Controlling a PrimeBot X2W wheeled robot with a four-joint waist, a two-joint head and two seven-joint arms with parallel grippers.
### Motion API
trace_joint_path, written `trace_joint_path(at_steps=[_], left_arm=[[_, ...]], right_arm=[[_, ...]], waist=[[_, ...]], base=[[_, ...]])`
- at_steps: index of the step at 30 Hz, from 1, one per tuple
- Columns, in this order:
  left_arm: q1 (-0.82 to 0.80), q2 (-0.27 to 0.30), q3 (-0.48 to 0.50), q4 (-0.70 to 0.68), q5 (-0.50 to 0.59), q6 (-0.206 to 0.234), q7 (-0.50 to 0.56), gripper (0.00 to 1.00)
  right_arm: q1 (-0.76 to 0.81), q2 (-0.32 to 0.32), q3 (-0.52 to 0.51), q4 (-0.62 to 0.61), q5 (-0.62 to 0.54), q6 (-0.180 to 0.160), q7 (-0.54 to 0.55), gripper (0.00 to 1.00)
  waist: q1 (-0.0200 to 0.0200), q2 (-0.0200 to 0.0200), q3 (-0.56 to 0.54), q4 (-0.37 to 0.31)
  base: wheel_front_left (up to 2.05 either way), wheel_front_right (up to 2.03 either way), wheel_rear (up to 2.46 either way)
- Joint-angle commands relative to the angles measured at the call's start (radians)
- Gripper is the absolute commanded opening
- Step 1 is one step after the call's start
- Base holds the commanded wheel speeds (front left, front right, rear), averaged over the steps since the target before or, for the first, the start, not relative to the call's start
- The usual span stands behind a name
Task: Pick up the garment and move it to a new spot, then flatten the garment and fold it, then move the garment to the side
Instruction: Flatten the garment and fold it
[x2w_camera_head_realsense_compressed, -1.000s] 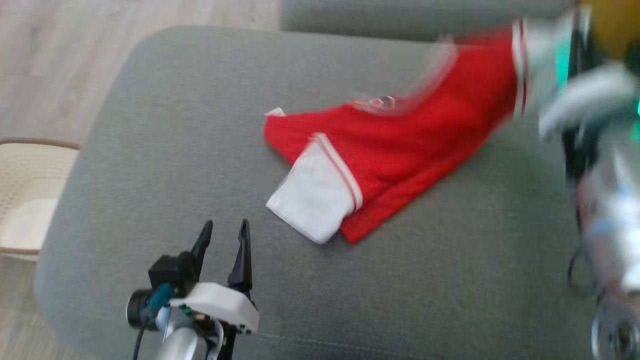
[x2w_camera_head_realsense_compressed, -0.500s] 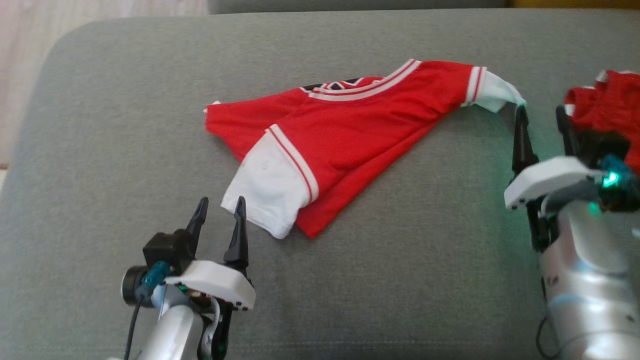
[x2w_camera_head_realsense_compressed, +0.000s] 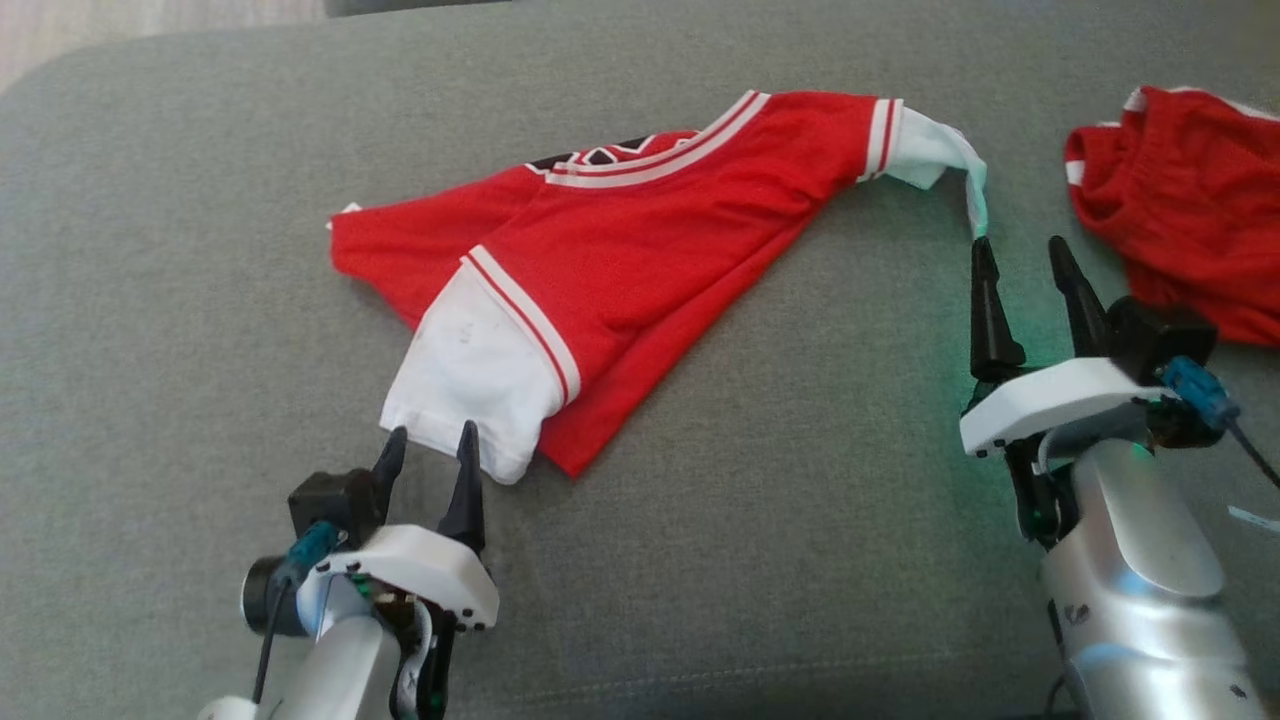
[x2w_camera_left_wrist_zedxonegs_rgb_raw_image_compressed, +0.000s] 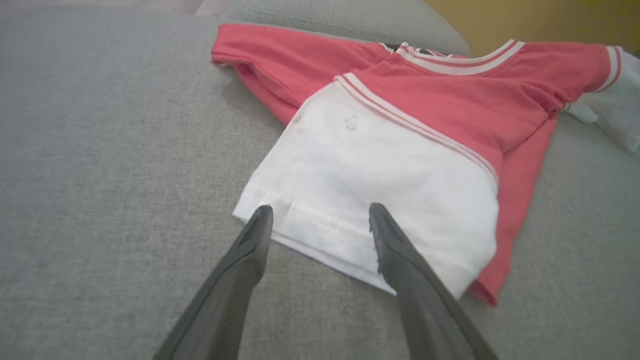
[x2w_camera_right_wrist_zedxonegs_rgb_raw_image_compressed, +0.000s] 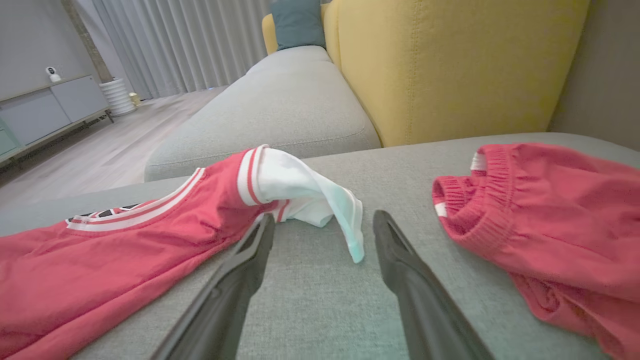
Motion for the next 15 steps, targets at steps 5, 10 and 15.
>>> trace_joint_path(at_steps=[5, 10, 15], left_arm=[[-0.058, 0.005, 0.043, 0.034, -0.001, 0.013, -0.006, 1.00], [-0.082, 0.005, 0.047, 0.076, 0.005, 0.001, -0.006, 0.48], [-0.110, 0.005, 0.031, 0.130, 0.012, -0.026, -0.006, 0.00]], right_arm=[[-0.011, 0.010, 0.038, -0.057, 0.015, -0.001, -0.006, 1.00], [-0.016, 0.010, 0.059, -0.070, 0.046, -0.001, -0.006, 1.00], [-0.015, 0.010, 0.065, -0.071, 0.056, -0.001, -0.006, 1.00]], waist=[[0.0000, -0.0001, 0.023, -0.029], [0.0000, -0.0001, 0.035, -0.047], [0.0000, -0.0001, 0.031, -0.053]], base=[[0.00, 0.00, 0.00], [0.00, 0.00, 0.00], [0.00, 0.00, 0.00]])
